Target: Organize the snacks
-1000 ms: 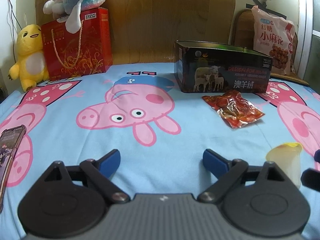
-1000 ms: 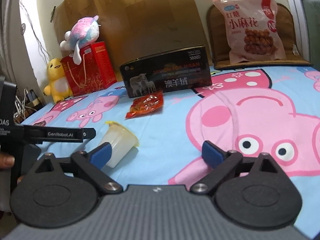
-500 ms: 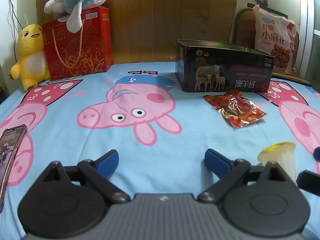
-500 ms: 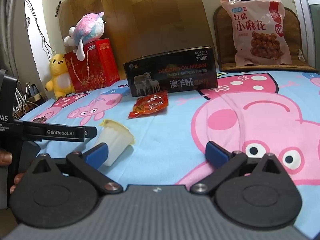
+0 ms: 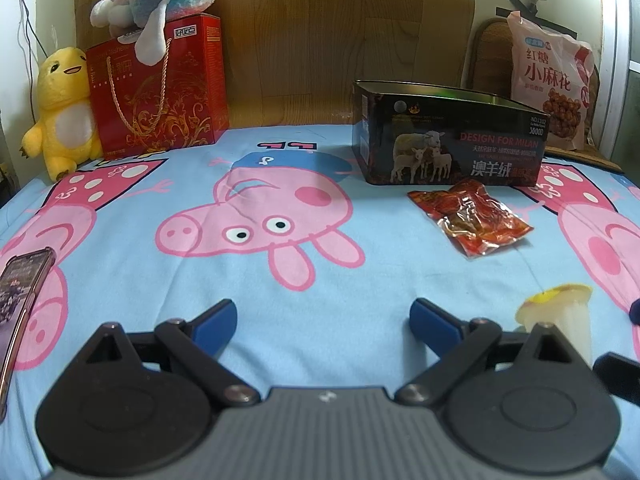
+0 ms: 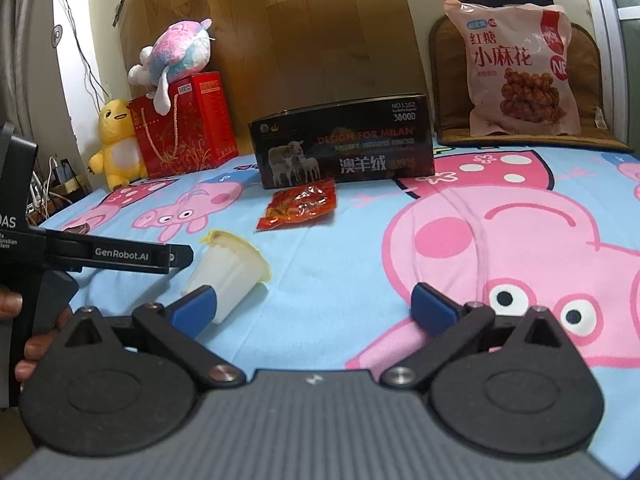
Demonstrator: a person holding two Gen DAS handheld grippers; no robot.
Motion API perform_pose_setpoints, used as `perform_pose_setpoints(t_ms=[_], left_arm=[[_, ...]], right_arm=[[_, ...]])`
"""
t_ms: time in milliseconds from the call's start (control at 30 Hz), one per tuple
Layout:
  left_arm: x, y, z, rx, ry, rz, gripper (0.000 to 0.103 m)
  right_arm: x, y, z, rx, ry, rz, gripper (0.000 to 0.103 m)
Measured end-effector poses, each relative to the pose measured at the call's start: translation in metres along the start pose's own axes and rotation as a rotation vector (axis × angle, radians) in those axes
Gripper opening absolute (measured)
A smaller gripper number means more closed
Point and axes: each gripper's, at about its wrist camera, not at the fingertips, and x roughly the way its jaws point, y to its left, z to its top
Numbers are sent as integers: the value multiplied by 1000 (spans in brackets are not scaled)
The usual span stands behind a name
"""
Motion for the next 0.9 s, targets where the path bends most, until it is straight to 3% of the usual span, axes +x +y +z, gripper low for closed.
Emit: perform_pose_setpoints(t_ms=[433,567,900], left_arm=[[-1,0,-1,-6,0,-1,98],[-1,0,0,-4,2,-12,100],[-1,0,-1,-1,3,-31,102]], right_arm=[[6,35,-1,-169,25,72,103],[12,37,-2,-167,52,64,97],[18,37,1,-152,55,49,95]])
